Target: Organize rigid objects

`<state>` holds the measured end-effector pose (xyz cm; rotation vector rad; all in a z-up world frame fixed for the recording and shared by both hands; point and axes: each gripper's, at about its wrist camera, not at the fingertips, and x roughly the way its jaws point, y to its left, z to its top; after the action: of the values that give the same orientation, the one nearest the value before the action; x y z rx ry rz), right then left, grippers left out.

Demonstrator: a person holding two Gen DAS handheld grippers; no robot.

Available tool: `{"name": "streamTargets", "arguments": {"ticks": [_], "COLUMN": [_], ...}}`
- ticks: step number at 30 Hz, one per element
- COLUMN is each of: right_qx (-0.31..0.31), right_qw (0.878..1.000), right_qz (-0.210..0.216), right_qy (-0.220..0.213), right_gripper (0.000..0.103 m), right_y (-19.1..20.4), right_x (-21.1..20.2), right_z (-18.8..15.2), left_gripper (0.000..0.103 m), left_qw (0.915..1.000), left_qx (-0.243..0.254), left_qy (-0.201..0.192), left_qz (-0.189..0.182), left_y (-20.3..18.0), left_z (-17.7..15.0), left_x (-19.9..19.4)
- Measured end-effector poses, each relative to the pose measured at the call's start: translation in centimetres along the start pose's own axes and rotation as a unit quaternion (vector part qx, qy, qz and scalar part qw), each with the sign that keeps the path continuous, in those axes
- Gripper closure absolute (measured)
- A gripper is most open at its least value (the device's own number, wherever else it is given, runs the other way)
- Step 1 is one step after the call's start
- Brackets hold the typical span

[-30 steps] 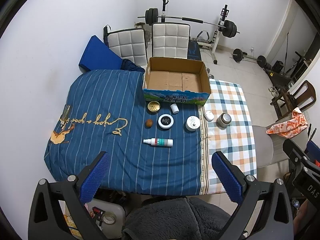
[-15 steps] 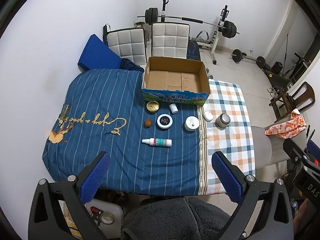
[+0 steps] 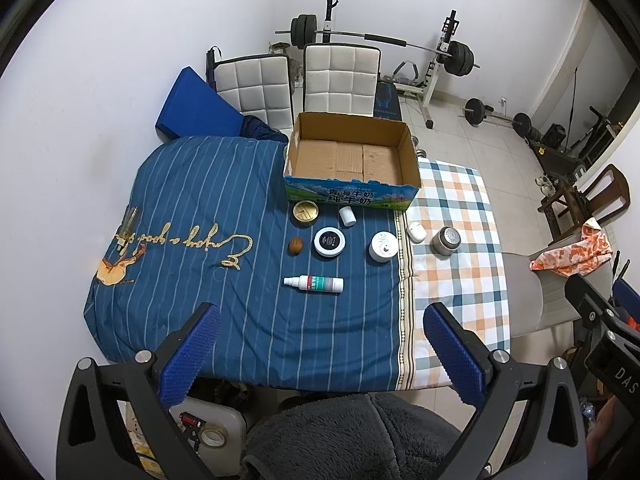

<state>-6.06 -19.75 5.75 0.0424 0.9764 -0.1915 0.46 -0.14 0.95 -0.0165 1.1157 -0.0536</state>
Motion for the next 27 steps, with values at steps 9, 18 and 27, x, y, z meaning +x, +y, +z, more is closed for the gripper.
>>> {"name": "streamTargets", "arguments": {"ticks": [9, 18, 27], "right_qx": [0.001, 0.016, 0.008], "right_qw": [1.000, 0.999, 0.991], "right_qz": [0.001, 0.009, 0.005], "right_qy": [0.001, 0.043, 0.135], "right_gripper": [0.000, 0.000, 0.000], "right_y": [0.1, -0.6, -1.0], "right_x": [0.1, 5.2, 20.0], "right_z": [-0.1, 1.8, 3.3], "left_gripper": [0.000, 0.000, 0.000], "left_qw": [1.0000, 0.9997, 0.9944], "left_qx": [-0.002, -0.020, -0.016], "left_qy": [0.002, 0.010, 0.102], "left_qz": [-0.002, 0.008, 0.022], "left_y": [-0.1, 0.3, 0.4], "left_z": [0.0, 2.9, 6.4], "left_x": [0.3, 4.8, 18.7]}}
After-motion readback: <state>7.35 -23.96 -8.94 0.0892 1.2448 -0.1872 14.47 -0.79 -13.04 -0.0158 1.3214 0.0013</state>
